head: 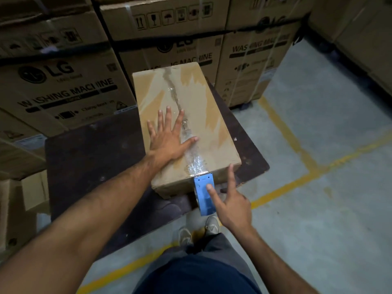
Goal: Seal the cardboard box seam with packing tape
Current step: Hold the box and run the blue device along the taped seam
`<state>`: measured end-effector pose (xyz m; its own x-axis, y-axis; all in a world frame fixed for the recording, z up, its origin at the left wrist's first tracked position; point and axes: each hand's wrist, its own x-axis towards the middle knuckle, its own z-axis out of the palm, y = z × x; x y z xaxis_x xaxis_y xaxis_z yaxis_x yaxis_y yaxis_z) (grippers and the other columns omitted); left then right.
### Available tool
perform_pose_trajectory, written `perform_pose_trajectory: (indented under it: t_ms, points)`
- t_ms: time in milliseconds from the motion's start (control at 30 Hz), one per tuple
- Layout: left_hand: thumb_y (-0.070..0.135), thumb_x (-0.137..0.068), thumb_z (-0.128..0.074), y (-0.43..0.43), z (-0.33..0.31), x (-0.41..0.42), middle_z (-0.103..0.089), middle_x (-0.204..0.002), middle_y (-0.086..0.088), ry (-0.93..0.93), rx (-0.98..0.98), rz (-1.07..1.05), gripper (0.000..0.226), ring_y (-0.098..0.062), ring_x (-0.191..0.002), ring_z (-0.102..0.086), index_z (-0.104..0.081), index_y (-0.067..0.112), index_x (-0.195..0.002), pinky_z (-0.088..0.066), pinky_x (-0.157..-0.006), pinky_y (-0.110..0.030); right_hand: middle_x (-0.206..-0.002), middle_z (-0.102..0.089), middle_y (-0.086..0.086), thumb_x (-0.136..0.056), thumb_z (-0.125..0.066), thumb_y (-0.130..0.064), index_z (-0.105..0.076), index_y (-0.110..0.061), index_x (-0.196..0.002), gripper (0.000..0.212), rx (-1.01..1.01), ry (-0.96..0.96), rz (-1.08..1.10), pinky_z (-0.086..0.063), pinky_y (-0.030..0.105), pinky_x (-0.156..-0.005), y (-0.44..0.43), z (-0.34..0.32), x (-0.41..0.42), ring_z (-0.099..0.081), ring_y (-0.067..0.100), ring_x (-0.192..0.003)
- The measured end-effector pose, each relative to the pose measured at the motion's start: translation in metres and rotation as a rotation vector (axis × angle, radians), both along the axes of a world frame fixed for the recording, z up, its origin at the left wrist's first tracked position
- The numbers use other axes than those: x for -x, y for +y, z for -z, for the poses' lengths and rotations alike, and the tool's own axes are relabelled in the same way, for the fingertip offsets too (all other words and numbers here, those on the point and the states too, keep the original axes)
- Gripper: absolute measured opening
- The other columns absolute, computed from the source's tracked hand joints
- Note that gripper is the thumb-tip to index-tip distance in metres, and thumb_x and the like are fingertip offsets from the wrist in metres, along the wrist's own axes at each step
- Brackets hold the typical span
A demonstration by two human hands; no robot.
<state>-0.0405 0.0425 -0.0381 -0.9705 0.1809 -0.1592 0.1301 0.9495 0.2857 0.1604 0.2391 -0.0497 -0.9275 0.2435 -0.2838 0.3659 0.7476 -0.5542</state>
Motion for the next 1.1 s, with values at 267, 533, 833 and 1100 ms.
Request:
perform_pose_trajectory:
  t_ms: [267,533,833,1100]
  points:
    - [0.090,-0.090,-0.026,0.001,0.021,0.019,0.027,-0.176,-0.008,0.009,0.039,0.014,0.091,-0.041,-0.160,0.026,0.018,0.052,-0.160,0.011,-0.120,-0.080,-0.131,-0.050,-0.041,-0.071,-0.055,-0.096,0.011,-0.071,-0.152,0.108,0.618,0.046,0.170,-0.052,0.052,-0.109,-0.032,0.027,-0.006,-0.061,0.021,-0.128]
    - [0.089,-0.093,-0.015,0.001,0.031,0.017,0.026,-0.176,-0.010,0.061,0.104,0.045,0.086,-0.042,-0.161,0.024,0.017,0.049,-0.161,0.007,-0.115,-0.087,-0.130,-0.056,-0.014,-0.092,-0.041,-0.082,0.006,-0.077,-0.147,0.073,0.423,0.131,0.162,-0.034,0.062,-0.120,-0.043,0.045,-0.013,-0.056,0.020,-0.123]
    - [0.087,-0.094,-0.014,0.002,0.034,0.017,0.021,-0.177,-0.012,0.096,0.128,0.040,0.085,-0.044,-0.162,0.020,0.016,0.047,-0.162,0.005,-0.115,-0.087,-0.131,-0.057,-0.023,-0.091,-0.029,-0.084,-0.008,-0.077,-0.144,0.058,0.418,0.112,0.164,-0.002,0.055,-0.131,-0.040,0.035,-0.018,-0.050,0.000,-0.115]
    - [0.088,-0.093,-0.011,0.001,0.037,0.018,0.022,-0.176,-0.012,0.101,0.150,0.037,0.085,-0.043,-0.161,0.020,0.017,0.047,-0.162,0.005,-0.115,-0.087,-0.119,-0.054,-0.047,-0.092,-0.037,-0.084,-0.016,-0.082,-0.143,0.056,0.463,0.161,0.158,-0.039,0.067,-0.117,-0.042,0.031,-0.019,-0.064,0.007,-0.115]
